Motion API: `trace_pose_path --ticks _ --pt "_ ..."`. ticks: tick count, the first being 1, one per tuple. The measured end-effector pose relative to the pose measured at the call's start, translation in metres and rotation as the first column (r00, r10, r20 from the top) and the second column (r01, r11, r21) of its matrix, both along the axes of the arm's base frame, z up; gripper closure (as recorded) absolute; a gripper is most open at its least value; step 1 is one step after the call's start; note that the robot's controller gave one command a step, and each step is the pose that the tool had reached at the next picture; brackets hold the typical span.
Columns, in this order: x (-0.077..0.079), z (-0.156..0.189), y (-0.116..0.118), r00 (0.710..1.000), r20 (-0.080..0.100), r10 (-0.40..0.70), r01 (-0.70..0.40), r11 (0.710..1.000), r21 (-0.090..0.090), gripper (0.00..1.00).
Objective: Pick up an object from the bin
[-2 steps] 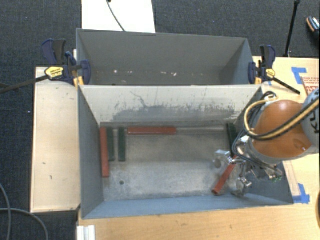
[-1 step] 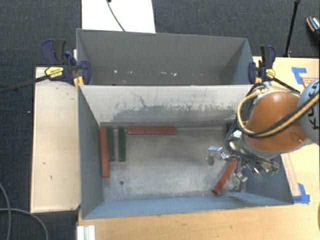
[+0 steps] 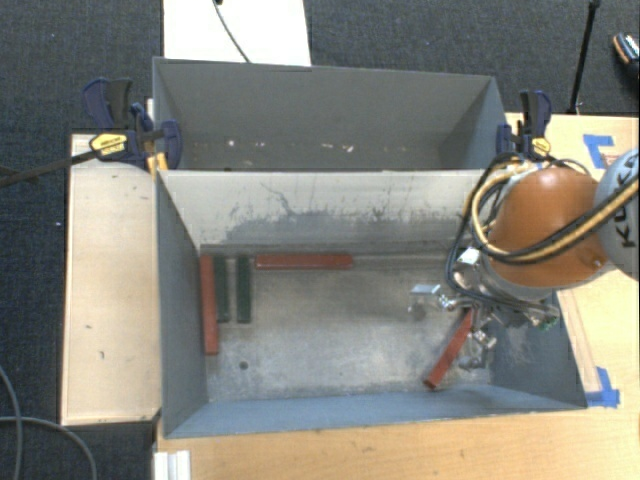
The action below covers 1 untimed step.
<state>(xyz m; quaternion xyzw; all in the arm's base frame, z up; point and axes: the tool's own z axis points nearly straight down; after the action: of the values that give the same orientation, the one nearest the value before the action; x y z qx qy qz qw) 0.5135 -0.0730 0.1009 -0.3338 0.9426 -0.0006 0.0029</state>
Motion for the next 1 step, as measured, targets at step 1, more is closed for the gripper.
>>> trace_pose_path --ticks 1 --pt "0.002 -0.0314 -0.0081 0.975 -0.007 0.222 -0.222 0.975 0.0 0.0"
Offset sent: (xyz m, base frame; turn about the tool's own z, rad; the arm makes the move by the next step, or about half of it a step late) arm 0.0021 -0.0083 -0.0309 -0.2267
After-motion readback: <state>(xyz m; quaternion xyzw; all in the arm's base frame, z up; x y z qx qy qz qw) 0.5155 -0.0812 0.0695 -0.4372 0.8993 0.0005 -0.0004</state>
